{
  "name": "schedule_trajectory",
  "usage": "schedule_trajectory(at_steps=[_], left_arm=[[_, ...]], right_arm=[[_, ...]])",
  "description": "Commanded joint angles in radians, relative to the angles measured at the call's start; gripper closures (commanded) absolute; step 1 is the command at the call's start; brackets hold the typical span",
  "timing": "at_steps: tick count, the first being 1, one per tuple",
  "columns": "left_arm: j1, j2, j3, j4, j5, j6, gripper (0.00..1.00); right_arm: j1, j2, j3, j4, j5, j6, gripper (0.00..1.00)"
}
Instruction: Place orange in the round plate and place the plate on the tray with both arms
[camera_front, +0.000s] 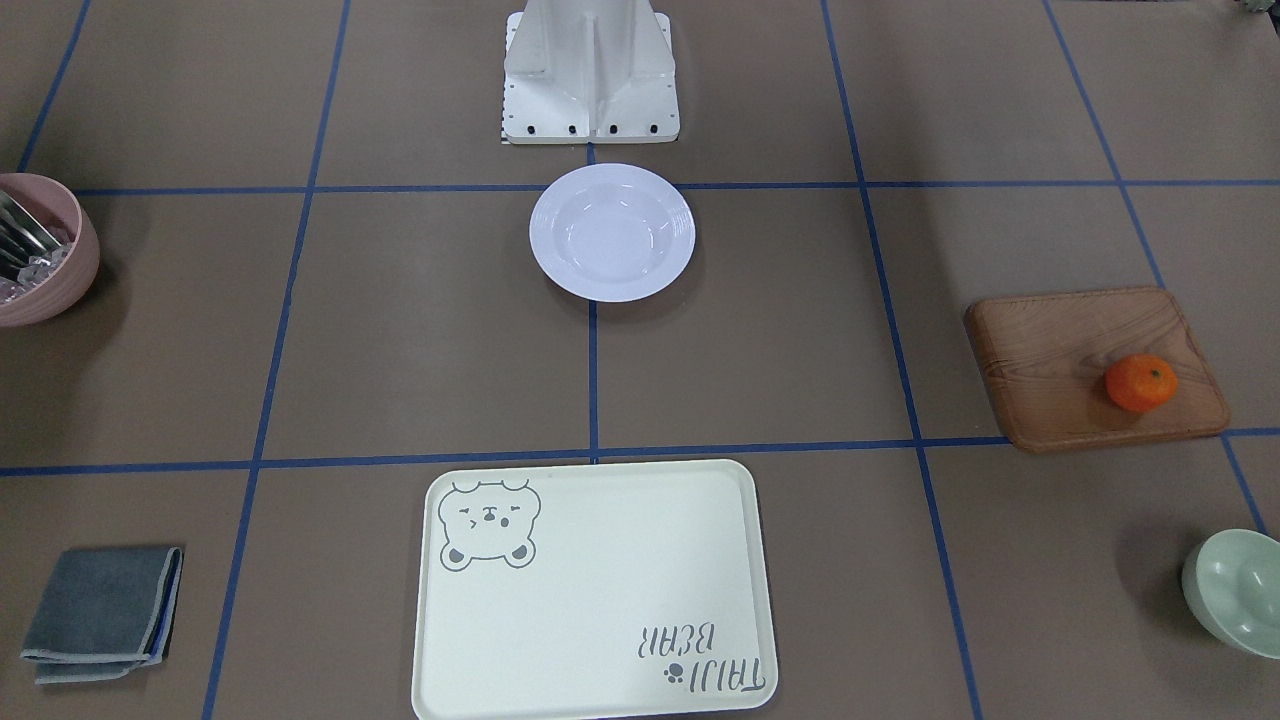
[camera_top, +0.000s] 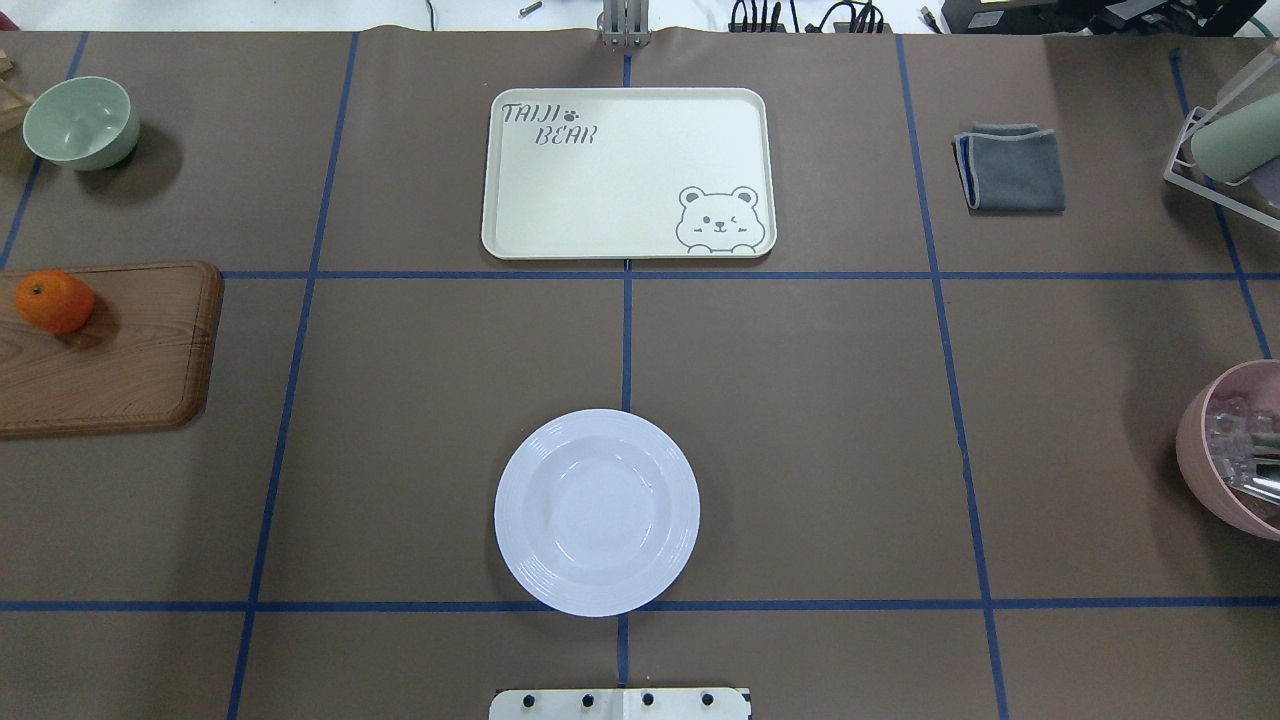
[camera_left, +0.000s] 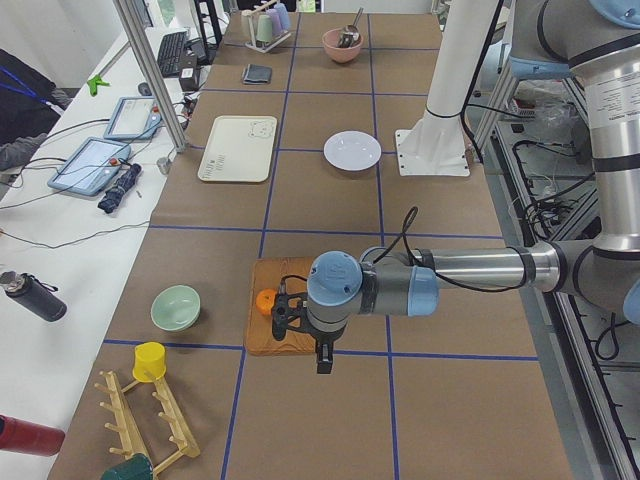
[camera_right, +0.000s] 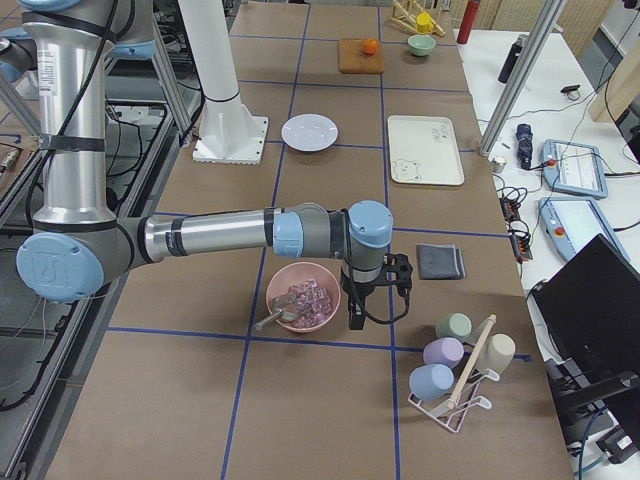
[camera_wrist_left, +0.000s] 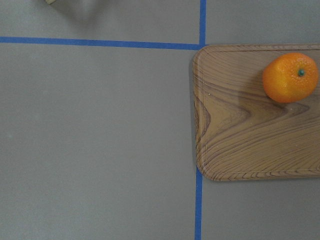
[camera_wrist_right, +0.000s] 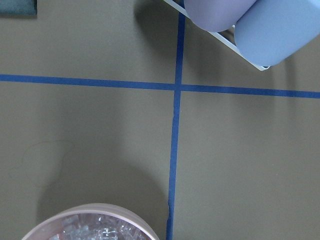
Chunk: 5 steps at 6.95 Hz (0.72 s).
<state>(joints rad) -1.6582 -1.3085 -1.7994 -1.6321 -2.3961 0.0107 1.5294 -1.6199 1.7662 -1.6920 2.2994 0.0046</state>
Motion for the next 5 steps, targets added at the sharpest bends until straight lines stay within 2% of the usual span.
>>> schedule_trajectory(at_steps=[1, 3, 5], left_arm=[[0.000, 0.000, 0.000, 0.000, -0.002, 0.000, 0.02], [0.000, -0.011, -0.002, -0.015, 0.000, 0.000, 0.02], [0.000, -0.012, 0.000, -0.142, 0.000, -0.002, 0.02]], right_arm=[[-0.002, 0.003, -0.001, 0.000, 0.000, 0.000, 0.00], [-0.003, 0.008, 0.039, -0.002, 0.003, -0.001, 0.00], [-0.006, 0.031, 0.050, 0.000, -0.001, -0.003, 0.00]])
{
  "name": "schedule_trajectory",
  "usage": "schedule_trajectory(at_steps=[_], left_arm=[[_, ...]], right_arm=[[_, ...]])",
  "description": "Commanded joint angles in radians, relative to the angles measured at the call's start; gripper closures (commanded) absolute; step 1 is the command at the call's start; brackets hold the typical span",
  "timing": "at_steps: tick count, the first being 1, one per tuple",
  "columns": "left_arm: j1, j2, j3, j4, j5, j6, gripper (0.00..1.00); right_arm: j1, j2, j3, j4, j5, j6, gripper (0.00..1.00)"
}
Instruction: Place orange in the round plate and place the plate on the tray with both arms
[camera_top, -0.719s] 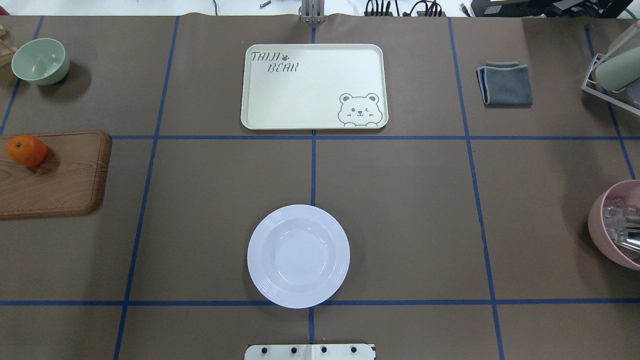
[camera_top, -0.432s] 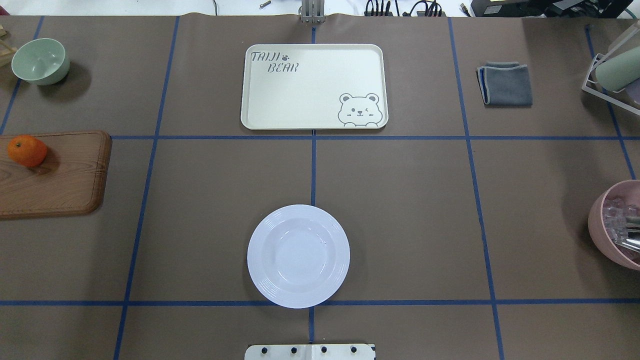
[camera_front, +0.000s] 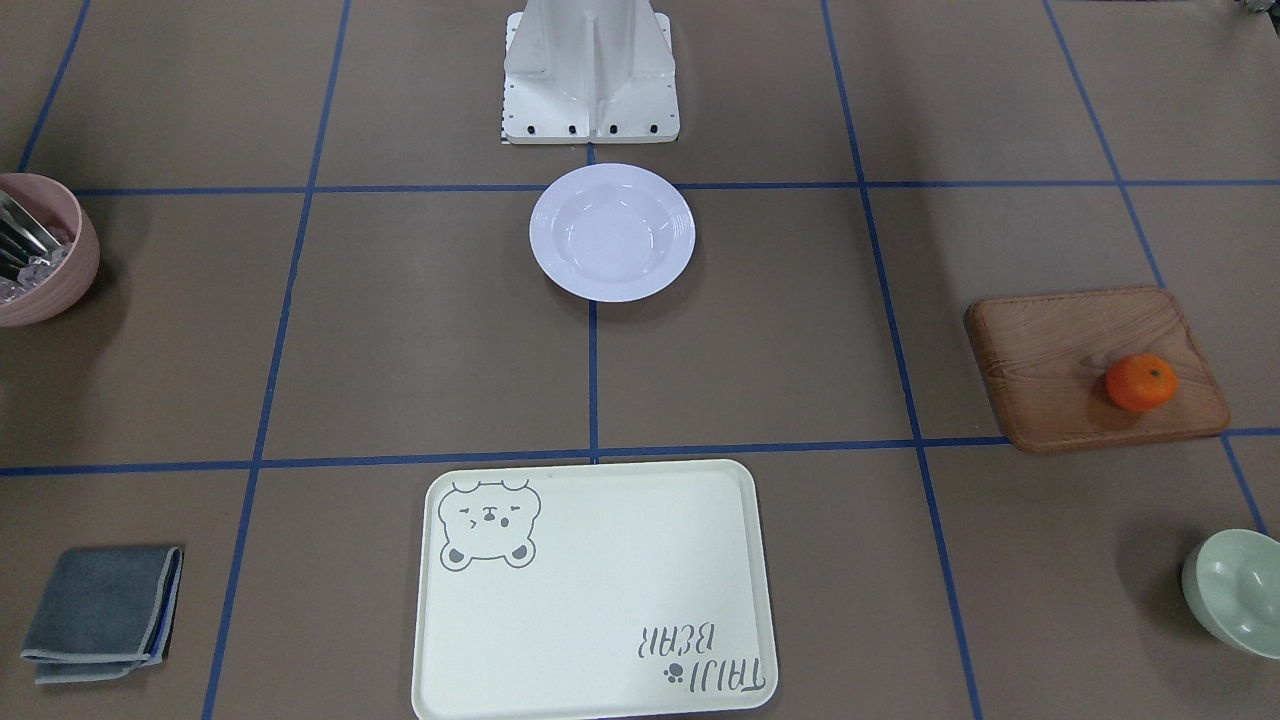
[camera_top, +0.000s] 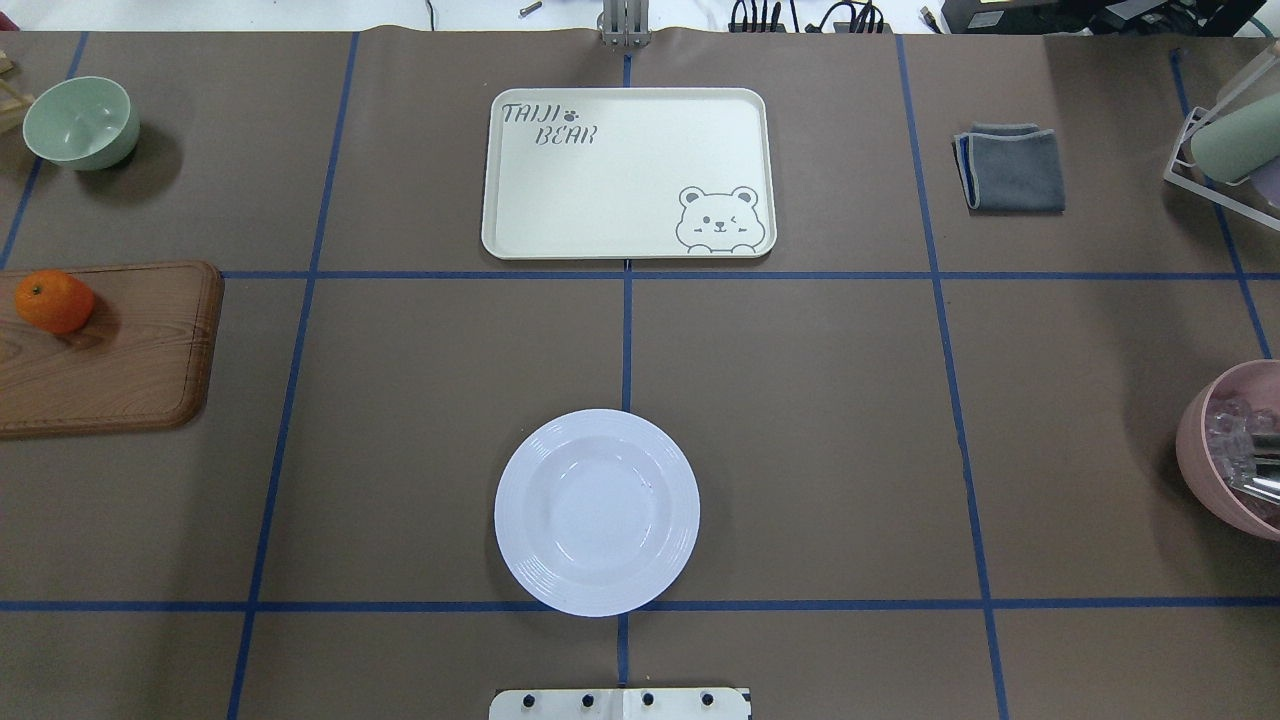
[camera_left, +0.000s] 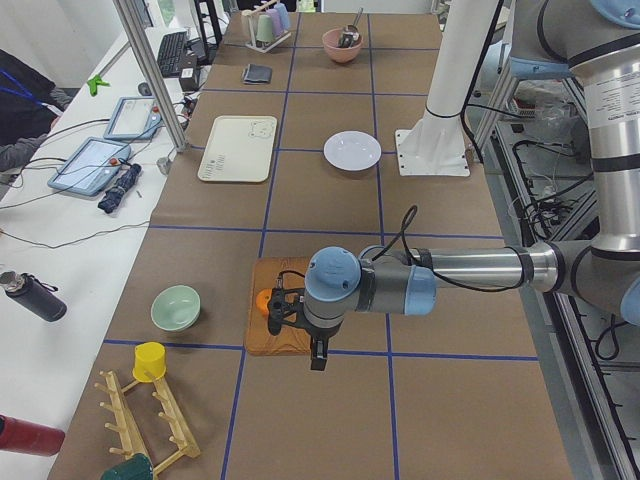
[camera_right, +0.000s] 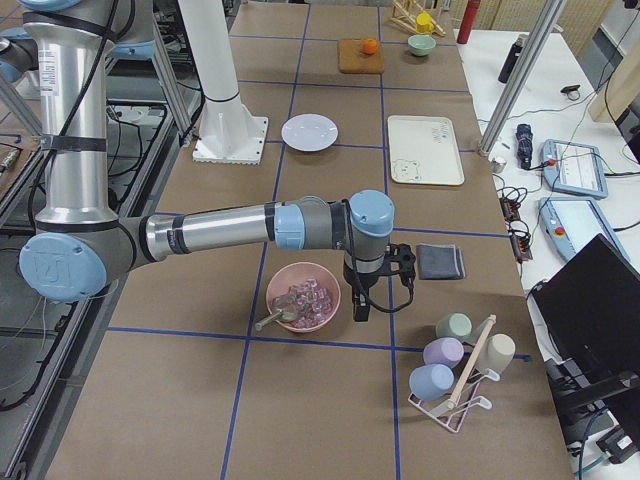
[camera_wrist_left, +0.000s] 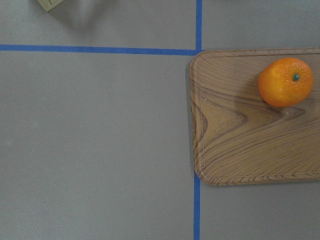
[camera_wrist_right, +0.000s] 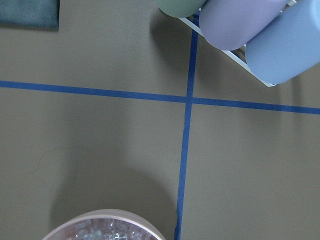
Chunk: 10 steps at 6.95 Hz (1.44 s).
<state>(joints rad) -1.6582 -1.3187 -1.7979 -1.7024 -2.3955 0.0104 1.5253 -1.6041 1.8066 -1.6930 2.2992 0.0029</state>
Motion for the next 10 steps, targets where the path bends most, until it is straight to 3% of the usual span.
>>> schedule_trajectory(at_steps=[1, 2, 3, 4, 6, 7, 8, 10], left_arm=[[0.000, -0.004, 0.005, -0.212, 0.004, -0.009, 0.02], [-0.002, -0.004, 0.021, -0.346, 0.004, -0.009, 0.02], [0.000, -0.090, 0.079, -0.438, 0.010, -0.018, 0.02], [0.000, -0.118, 0.150, -0.456, -0.037, -0.032, 0.02], [0.000, -0.139, 0.149, -0.492, -0.041, -0.006, 0.02], [0.005, -0.142, 0.150, -0.508, -0.037, -0.032, 0.02], [0.079, -0.180, 0.152, -0.502, -0.030, -0.064, 0.02], [0.174, -0.186, 0.173, -0.503, 0.017, -0.311, 0.02]], right_arm=[[-0.011, 0.047, 0.026, 0.024, 0.000, -0.003, 0.00], [-0.014, 0.052, 0.025, 0.126, 0.006, 0.002, 0.00], [-0.014, 0.049, -0.008, 0.274, 0.008, 0.002, 0.00], [-0.014, 0.046, -0.050, 0.345, 0.016, 0.002, 0.00], [-0.016, 0.039, -0.073, 0.490, 0.019, 0.009, 0.00], [-0.040, 0.044, -0.066, 0.507, 0.047, 0.123, 0.00], [-0.113, 0.050, -0.002, 0.506, 0.052, 0.320, 0.00], [-0.280, 0.050, 0.104, 0.506, -0.038, 0.609, 0.00]])
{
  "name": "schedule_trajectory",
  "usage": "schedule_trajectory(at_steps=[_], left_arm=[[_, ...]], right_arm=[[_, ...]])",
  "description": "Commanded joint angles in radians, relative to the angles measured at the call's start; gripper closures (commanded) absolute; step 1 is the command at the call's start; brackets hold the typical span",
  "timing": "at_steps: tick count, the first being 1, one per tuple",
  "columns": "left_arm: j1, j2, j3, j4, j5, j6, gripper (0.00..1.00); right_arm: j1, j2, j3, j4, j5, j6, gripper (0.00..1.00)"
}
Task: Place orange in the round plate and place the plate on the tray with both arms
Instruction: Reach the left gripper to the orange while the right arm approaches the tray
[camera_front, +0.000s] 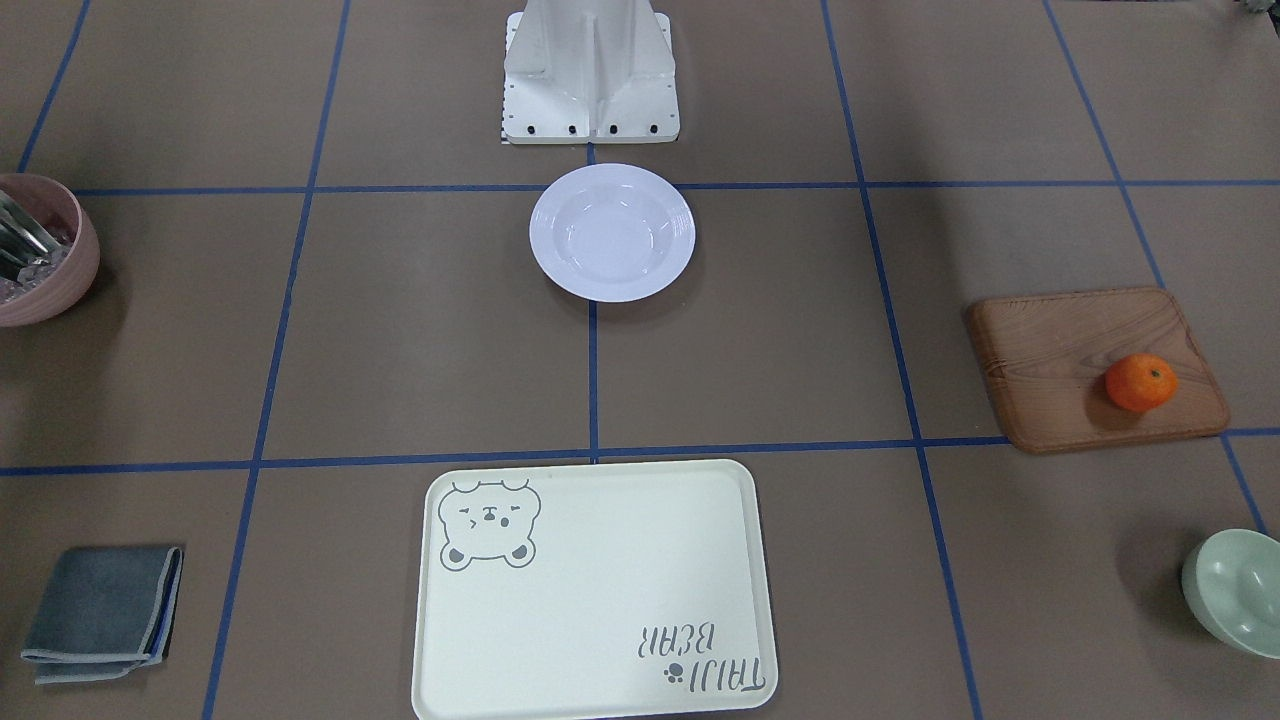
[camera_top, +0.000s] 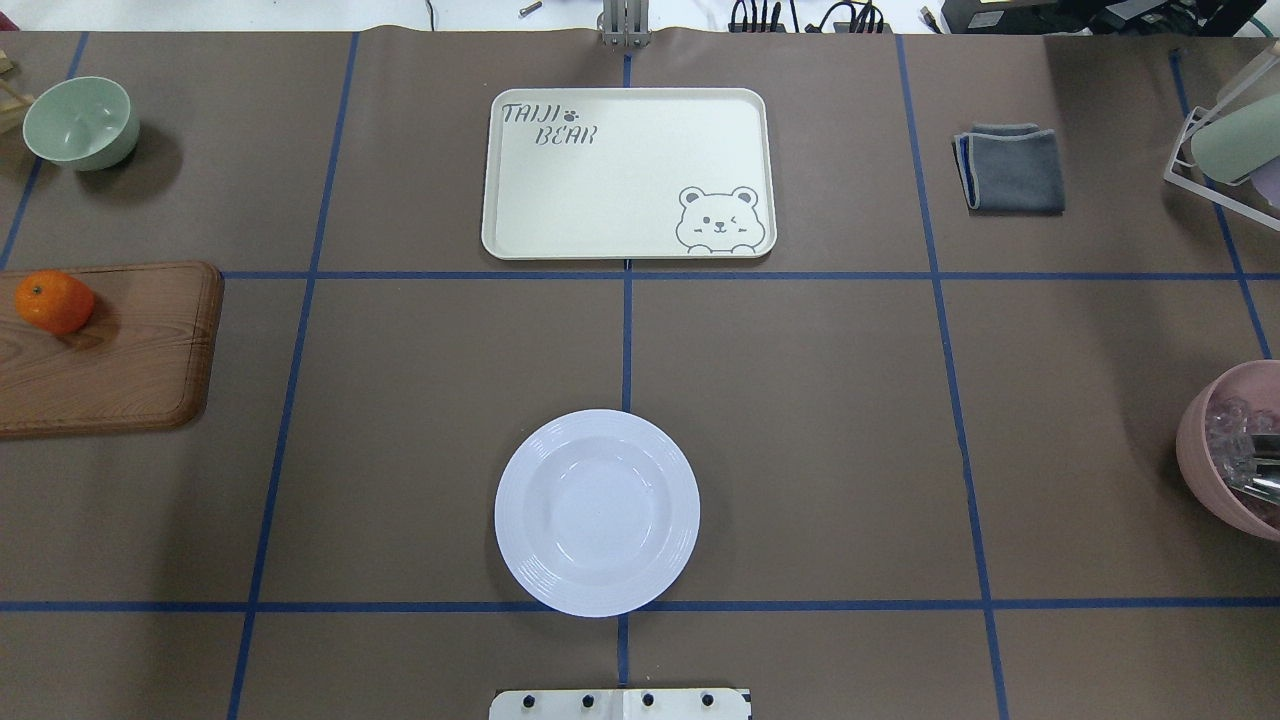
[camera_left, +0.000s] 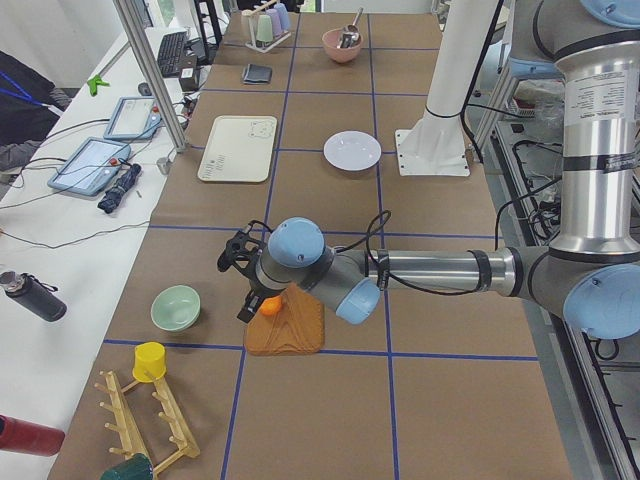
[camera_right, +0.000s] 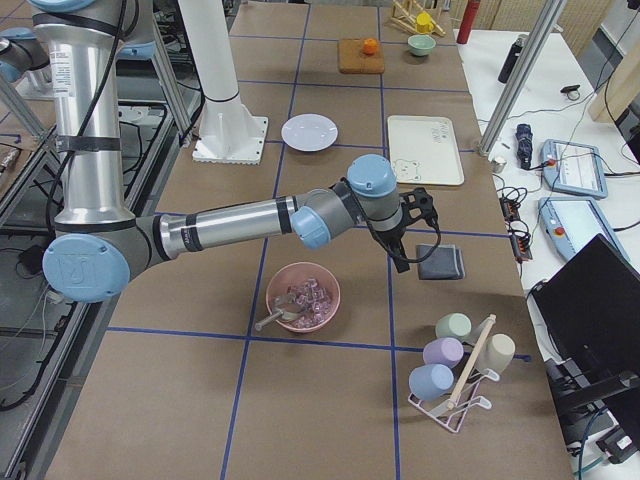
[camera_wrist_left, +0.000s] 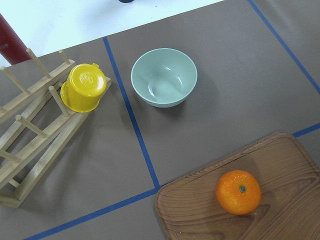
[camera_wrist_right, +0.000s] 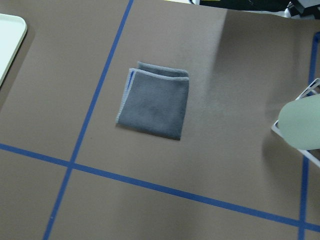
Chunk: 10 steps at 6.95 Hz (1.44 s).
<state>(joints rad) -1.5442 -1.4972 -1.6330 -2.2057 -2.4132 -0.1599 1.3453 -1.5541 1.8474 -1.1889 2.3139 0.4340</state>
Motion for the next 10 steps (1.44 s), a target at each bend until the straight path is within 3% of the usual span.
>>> schedule_trajectory(at_steps=[1, 3, 4, 6, 10], left_arm=[[0.153, -0.009, 0.009, -0.003, 0.105, -0.235, 0.02], [0.287, -0.026, 0.038, -0.017, 0.187, -0.259, 0.02], [0.315, -0.073, 0.100, -0.019, 0.204, -0.259, 0.02], [0.344, -0.135, 0.197, -0.058, 0.204, -0.259, 0.02], [0.390, -0.149, 0.242, -0.060, 0.233, -0.260, 0.02]], right_arm=[[-0.198, -0.007, 0.105, 0.002, -0.135, 0.297, 0.00], [-0.294, -0.007, 0.122, 0.002, -0.194, 0.356, 0.00], [-0.302, -0.007, 0.121, 0.002, -0.198, 0.356, 0.00], [-0.305, -0.007, 0.122, 0.002, -0.199, 0.356, 0.00], [-0.308, -0.009, 0.121, 0.002, -0.200, 0.351, 0.00]])
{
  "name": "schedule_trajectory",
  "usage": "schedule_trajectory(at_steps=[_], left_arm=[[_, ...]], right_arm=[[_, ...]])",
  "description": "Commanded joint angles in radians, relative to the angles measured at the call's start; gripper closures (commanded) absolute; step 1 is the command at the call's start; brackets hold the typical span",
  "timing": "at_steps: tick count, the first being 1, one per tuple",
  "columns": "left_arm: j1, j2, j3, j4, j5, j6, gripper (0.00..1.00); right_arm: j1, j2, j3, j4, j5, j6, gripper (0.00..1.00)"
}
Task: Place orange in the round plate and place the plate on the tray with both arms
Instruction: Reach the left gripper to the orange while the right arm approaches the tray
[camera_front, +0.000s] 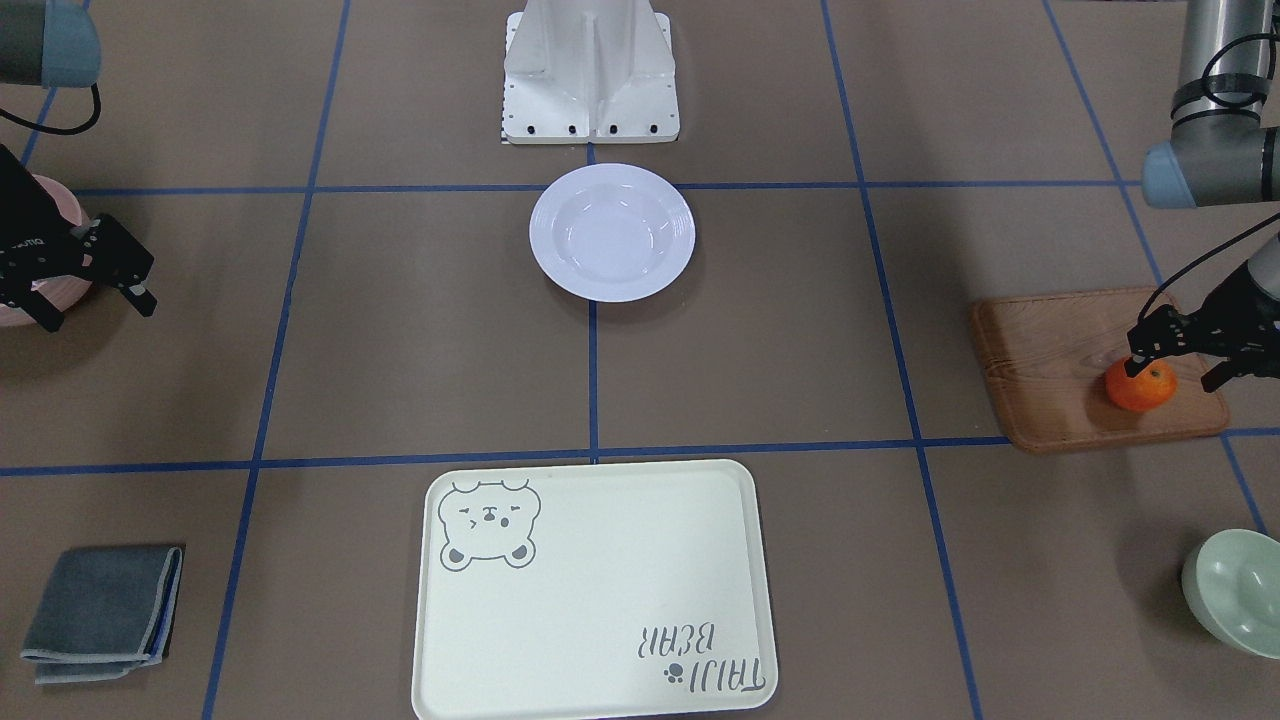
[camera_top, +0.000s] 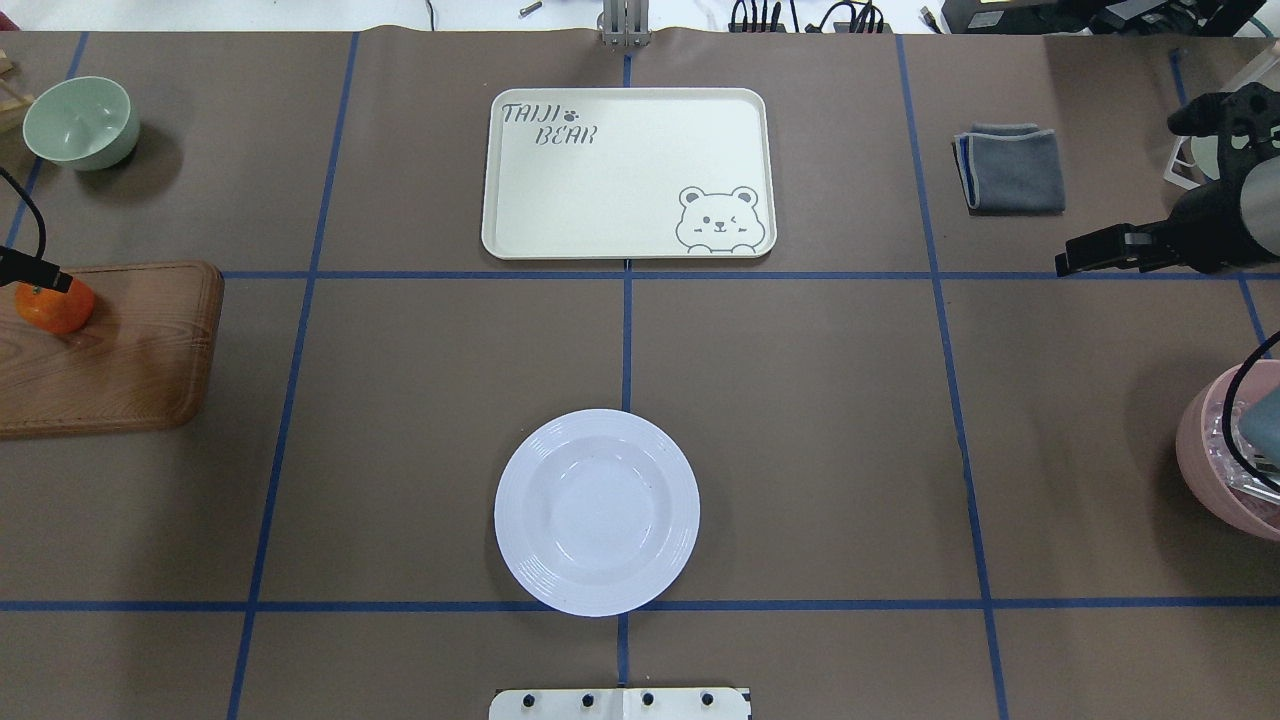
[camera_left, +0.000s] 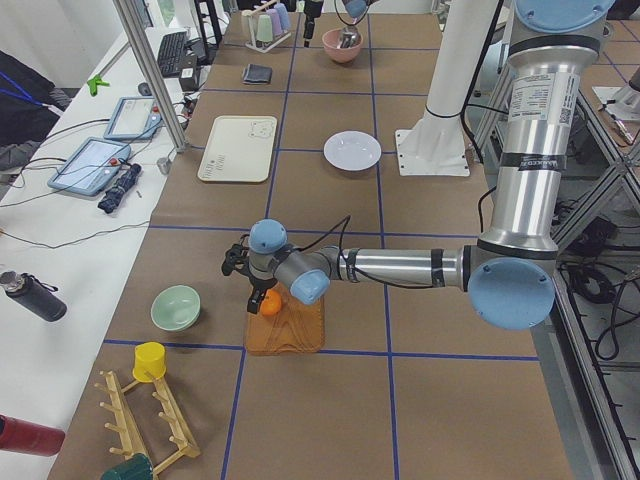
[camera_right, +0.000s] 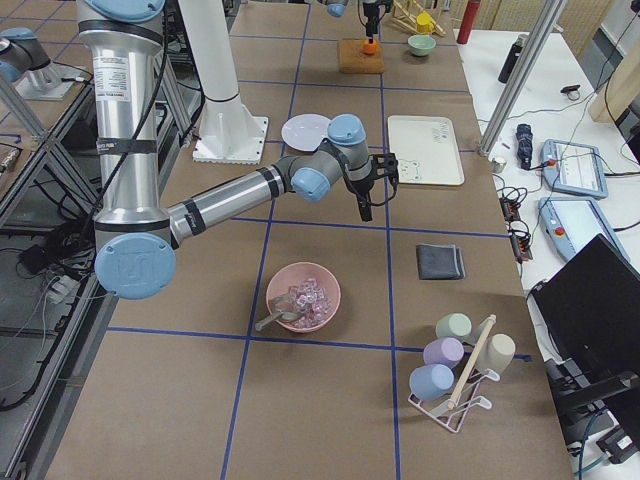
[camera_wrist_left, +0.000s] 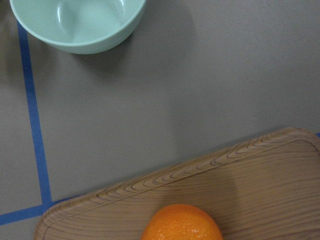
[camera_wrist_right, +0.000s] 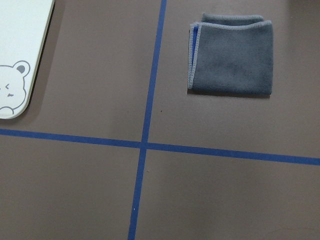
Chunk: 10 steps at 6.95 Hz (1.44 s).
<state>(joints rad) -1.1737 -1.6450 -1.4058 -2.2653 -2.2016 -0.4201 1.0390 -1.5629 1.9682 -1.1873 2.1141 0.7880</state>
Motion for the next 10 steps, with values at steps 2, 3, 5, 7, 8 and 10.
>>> schedule_trajectory(at_steps=[2, 3, 5, 7, 8, 10], left_arm=[[0.054, -0.004, 0.027, 0.000, 0.048, -0.002, 0.02], [0.065, -0.004, 0.040, -0.014, 0.049, 0.000, 0.03], [0.068, -0.001, 0.071, -0.063, 0.048, -0.002, 0.95], [0.066, 0.001, -0.011, -0.045, 0.004, -0.003, 1.00], [0.056, -0.004, -0.083, 0.020, -0.044, -0.028, 1.00], [0.080, -0.074, -0.375, 0.308, -0.021, -0.330, 1.00]], right_arm=[[-0.011, 0.000, 0.000, 0.000, -0.028, -0.006, 0.00], [-0.014, 0.000, -0.002, 0.000, -0.038, -0.006, 0.00], [-0.014, 0.000, -0.002, 0.000, -0.040, -0.006, 0.00], [-0.014, 0.001, 0.000, 0.001, -0.039, 0.000, 0.00], [-0.016, 0.004, -0.002, 0.003, -0.037, 0.002, 0.00], [-0.031, 0.012, 0.000, 0.015, -0.037, 0.072, 0.00]])
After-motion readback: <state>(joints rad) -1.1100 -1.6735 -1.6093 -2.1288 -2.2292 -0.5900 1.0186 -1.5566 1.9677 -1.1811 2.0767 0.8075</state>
